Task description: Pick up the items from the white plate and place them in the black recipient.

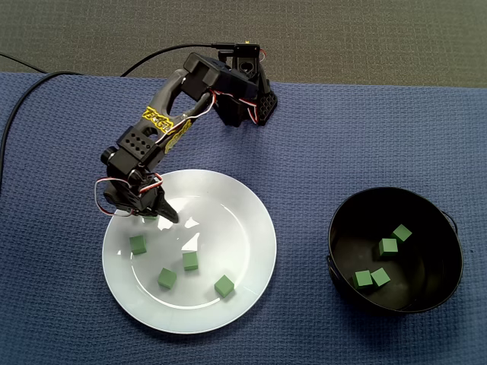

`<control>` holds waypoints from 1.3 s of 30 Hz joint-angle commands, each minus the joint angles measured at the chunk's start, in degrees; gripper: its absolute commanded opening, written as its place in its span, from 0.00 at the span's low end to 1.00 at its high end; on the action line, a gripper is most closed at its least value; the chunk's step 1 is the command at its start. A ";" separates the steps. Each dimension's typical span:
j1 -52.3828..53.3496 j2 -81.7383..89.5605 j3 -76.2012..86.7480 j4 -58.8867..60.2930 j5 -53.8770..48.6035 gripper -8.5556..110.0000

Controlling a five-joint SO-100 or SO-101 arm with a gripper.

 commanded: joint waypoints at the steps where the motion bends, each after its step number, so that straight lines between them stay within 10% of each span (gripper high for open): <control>1: -0.09 0.35 -1.76 -0.44 0.62 0.21; 17: -2.20 7.12 -1.32 7.65 8.17 0.07; 30: -30.23 36.56 -26.19 10.37 72.86 0.07; 39: -62.67 21.71 -44.74 9.93 80.60 0.07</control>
